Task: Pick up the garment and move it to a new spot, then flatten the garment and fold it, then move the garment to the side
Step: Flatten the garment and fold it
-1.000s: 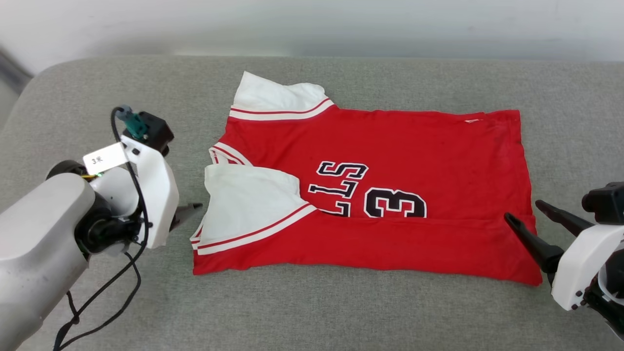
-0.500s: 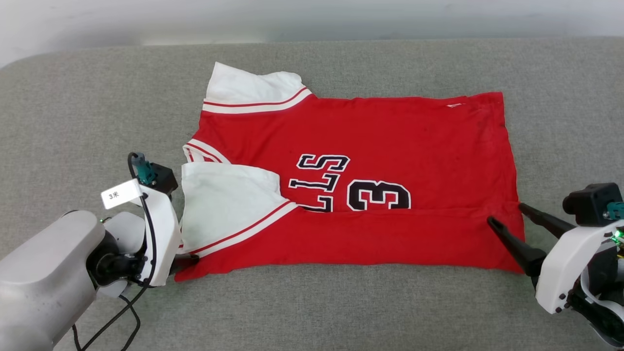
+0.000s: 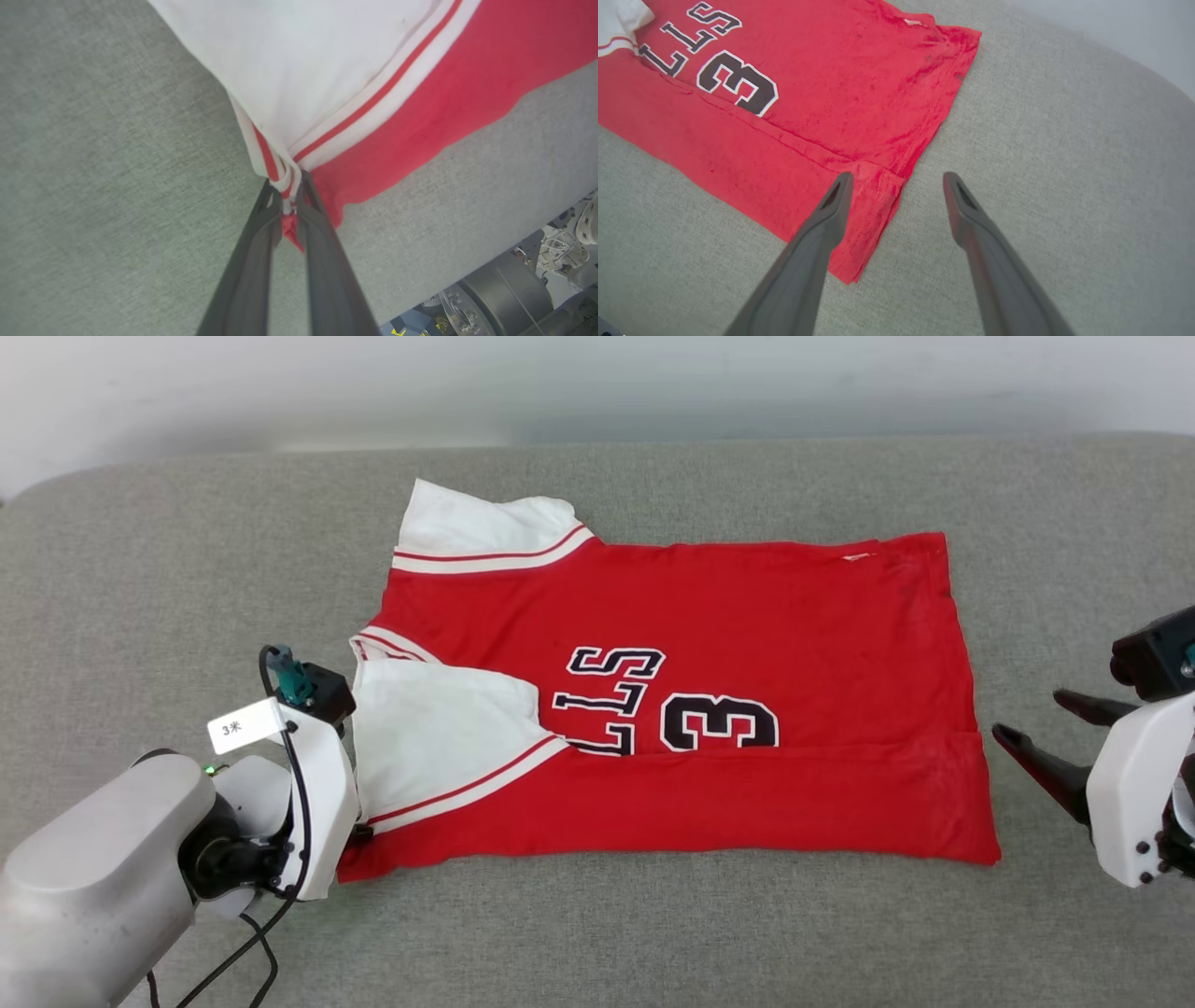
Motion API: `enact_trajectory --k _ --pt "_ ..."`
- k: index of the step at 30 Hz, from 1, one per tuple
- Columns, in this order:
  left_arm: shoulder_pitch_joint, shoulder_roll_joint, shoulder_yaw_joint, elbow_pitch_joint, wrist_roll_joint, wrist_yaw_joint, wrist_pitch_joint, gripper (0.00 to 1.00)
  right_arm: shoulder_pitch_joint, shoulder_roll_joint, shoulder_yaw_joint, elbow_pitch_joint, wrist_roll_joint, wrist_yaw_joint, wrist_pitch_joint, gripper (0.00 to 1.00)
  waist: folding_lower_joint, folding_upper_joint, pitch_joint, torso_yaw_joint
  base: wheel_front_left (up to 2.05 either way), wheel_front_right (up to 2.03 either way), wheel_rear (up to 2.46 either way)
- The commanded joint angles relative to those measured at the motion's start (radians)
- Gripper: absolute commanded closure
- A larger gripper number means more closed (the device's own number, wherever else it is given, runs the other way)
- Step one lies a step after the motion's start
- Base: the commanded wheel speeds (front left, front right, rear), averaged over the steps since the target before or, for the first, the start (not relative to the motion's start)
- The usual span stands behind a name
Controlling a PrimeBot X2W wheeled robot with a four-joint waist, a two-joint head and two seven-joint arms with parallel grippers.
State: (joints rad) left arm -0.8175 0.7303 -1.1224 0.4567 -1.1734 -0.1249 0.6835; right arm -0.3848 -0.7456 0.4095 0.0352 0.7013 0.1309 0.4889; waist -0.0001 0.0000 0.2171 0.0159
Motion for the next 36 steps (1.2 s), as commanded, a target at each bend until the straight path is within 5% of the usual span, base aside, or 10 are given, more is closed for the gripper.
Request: enact_trajectory --k 1,7,12,23,29,30,31,36 --pt "0.002 0.008 -0.001 -0.010 0.000 -0.003 -0.006 1.00 -0.018 -0.018 0.015 -0.009 0.017 0.000 0.053 0.00 0.0001 0.0000 -0.016 0.005 0.00 0.00 0.00" --pt "-0.011 0.034 -0.006 -0.078 0.012 -0.003 -0.027 1.00 -0.082 -0.089 0.065 -0.027 0.083 0.000 0.334 0.00 0.0001 0.0000 -0.027 0.014 0.00 0.00 0.00" --pt "-0.028 0.037 -0.006 -0.126 0.023 -0.004 -0.030 1.00 -0.105 -0.064 0.086 0.011 0.101 0.000 0.452 0.00 0.0001 0.0000 -0.005 0.030 0.00 0.00 0.00" --pt "-0.054 0.025 -0.001 -0.176 0.044 0.010 -0.038 1.00 -0.065 0.067 0.159 0.188 0.071 0.000 0.421 0.00 0.0001 0.0000 0.064 0.058 0.00 0.00 0.00" --pt "-0.039 0.032 0.000 -0.176 0.034 0.010 -0.047 1.00 -0.054 0.086 0.233 0.234 0.106 0.001 0.383 0.00 0.0001 0.0000 0.068 0.054 0.00 0.00 0.00" --pt "-0.032 0.033 0.000 -0.174 0.034 0.011 -0.048 1.00 -0.060 0.080 0.238 0.235 0.106 0.001 0.374 0.65 0.0001 0.0000 0.063 0.052 0.00 0.00 0.00" --pt "-0.026 0.035 0.001 -0.171 0.028 0.010 -0.050 1.00 -0.069 0.071 0.242 0.235 0.104 0.001 0.358 1.00 0.0001 0.0000 0.057 0.049 0.00 0.00 0.00" --pt "-0.001 0.051 0.005 -0.177 0.003 0.008 -0.056 1.00 -0.094 0.021 0.243 0.221 0.133 0.000 0.291 1.00 0.0001 0.0000 0.000 0.042 0.00 0.00 0.00"
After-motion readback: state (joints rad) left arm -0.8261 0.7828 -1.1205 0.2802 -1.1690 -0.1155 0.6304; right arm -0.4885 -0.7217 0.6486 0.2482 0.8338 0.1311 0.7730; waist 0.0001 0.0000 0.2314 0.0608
